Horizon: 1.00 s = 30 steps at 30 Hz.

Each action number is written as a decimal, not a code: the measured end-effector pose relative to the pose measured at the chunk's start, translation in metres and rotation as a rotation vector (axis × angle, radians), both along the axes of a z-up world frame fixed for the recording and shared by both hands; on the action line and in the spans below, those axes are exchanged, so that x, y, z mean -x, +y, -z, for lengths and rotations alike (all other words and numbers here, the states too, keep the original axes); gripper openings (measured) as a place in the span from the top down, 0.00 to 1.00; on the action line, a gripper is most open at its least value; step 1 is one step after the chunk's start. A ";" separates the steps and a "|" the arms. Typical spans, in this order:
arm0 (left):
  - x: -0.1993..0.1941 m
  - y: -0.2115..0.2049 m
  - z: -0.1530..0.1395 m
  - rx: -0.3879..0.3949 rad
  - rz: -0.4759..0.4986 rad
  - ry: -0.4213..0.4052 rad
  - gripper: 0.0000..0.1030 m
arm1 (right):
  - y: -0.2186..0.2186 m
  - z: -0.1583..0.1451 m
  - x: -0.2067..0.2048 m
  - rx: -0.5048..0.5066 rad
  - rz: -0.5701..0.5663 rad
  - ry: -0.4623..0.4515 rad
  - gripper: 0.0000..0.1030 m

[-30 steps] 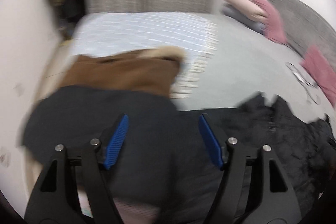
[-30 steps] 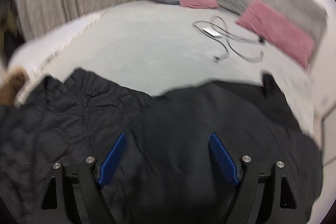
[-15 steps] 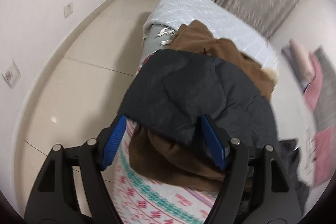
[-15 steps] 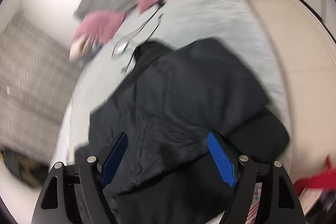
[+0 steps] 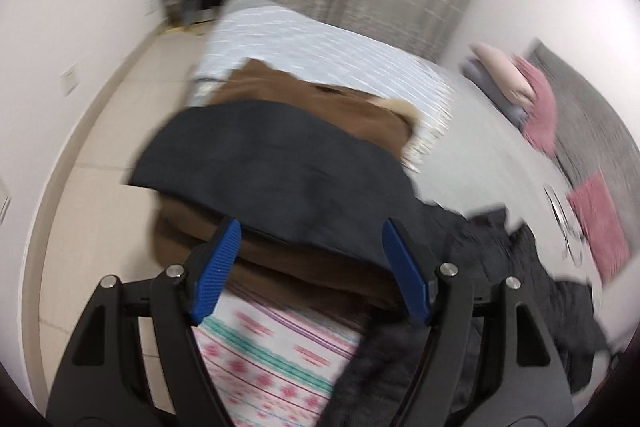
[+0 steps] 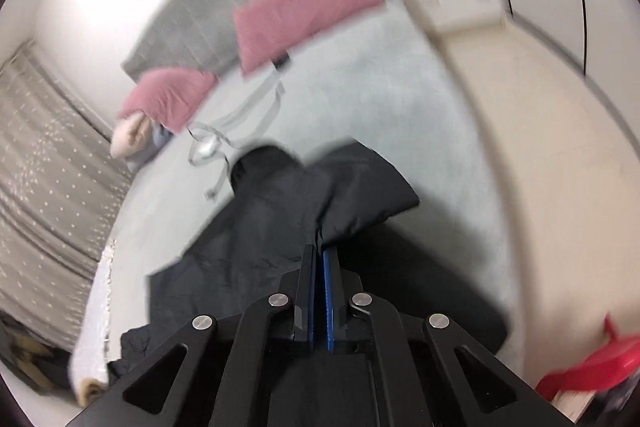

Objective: Fold large clothes

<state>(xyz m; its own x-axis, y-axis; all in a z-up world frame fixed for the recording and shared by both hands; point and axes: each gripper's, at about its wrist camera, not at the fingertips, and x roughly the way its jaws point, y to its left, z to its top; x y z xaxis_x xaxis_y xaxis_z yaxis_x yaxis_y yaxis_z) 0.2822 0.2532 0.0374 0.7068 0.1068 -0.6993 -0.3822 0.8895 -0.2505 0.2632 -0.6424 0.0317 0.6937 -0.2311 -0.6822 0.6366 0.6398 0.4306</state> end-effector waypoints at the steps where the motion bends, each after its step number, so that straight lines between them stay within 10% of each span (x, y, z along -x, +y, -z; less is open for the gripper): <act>1: -0.002 -0.014 0.001 -0.015 0.038 0.006 0.28 | 0.005 -0.012 0.008 0.044 -0.002 -0.021 0.98; 10: -0.053 -0.173 0.067 -0.125 0.424 0.180 0.28 | 0.028 -0.054 0.067 0.291 0.132 -0.093 1.00; 16: -0.068 -0.267 0.113 -0.072 0.618 0.264 0.28 | 0.017 -0.005 0.043 -0.065 -0.115 -0.069 0.94; 21: -0.031 -0.328 0.118 -0.063 0.763 0.266 0.28 | 0.014 0.039 0.069 -0.246 -0.120 -0.118 0.47; 27: 0.030 -0.381 0.112 0.024 0.930 0.264 0.28 | -0.009 0.051 0.025 -0.272 -0.100 -0.131 0.48; 28: 0.042 -0.394 0.110 0.027 0.964 0.260 0.28 | -0.011 0.054 0.018 -0.263 -0.104 -0.122 0.59; 29: 0.054 -0.403 0.108 0.025 1.004 0.255 0.28 | -0.009 0.053 0.008 -0.233 -0.123 -0.096 0.93; 30: 0.066 -0.413 0.107 0.009 1.047 0.259 0.28 | -0.008 0.052 0.001 -0.217 -0.132 -0.077 0.96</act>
<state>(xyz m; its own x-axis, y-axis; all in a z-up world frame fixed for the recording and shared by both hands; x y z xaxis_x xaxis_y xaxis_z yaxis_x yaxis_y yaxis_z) 0.2157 -0.1598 -0.0697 0.2739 -0.4709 -0.8386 0.5253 0.8036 -0.2796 0.2620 -0.6507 -0.0204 0.7601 0.0106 -0.6497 0.5136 0.6026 0.6107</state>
